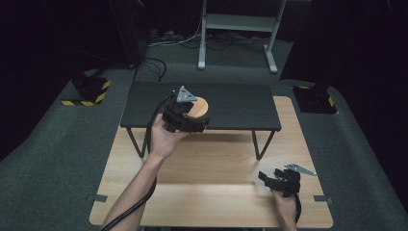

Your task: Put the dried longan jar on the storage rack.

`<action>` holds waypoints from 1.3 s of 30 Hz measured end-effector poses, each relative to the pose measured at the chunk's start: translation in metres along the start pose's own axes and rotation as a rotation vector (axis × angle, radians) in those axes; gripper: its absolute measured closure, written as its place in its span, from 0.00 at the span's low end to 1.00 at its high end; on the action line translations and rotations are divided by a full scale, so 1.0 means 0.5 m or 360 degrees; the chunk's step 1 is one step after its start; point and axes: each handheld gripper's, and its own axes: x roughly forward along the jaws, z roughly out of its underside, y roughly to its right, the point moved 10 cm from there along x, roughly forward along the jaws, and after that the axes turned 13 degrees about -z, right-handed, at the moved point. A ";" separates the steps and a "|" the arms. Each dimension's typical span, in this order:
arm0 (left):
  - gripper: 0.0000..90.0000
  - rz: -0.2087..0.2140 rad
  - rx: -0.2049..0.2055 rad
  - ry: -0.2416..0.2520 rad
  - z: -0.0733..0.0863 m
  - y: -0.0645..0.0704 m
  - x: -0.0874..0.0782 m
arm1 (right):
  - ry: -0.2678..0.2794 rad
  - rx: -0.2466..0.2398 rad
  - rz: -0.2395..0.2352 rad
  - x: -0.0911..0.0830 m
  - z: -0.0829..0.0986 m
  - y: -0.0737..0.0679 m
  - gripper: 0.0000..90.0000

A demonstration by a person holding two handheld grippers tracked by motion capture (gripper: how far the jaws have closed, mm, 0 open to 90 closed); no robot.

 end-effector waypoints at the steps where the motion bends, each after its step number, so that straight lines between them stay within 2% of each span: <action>1: 0.28 -0.0001 -0.0022 -0.0007 -0.002 -0.005 0.010 | 0.0001 0.0003 -0.0002 0.000 0.000 0.000 0.13; 8: 0.28 -0.0039 -0.0038 -0.0051 -0.003 -0.012 0.045 | 0.0000 0.0000 0.0000 0.000 0.000 0.000 0.13; 16: 0.28 -0.0080 -0.0016 -0.0058 -0.011 -0.012 0.066 | 0.0001 0.0000 0.0001 0.000 0.000 0.000 0.13; 30: 0.28 -0.0072 -0.0022 -0.0021 -0.009 -0.016 0.081 | 0.0000 -0.0004 0.0006 0.000 0.000 -0.001 0.13; 34: 0.27 -0.0054 -0.0054 -0.0004 -0.004 -0.018 0.083 | 0.0001 -0.0003 0.0004 0.000 0.000 -0.001 0.13; 36: 0.21 -0.0037 -0.0068 0.0001 -0.001 -0.017 0.085 | 0.0003 0.0001 0.0000 0.000 0.000 0.000 0.13; 39: 0.14 -0.0051 -0.0078 -0.0008 0.005 -0.015 0.088 | 0.0004 -0.0002 0.0005 0.000 0.001 -0.001 0.13</action>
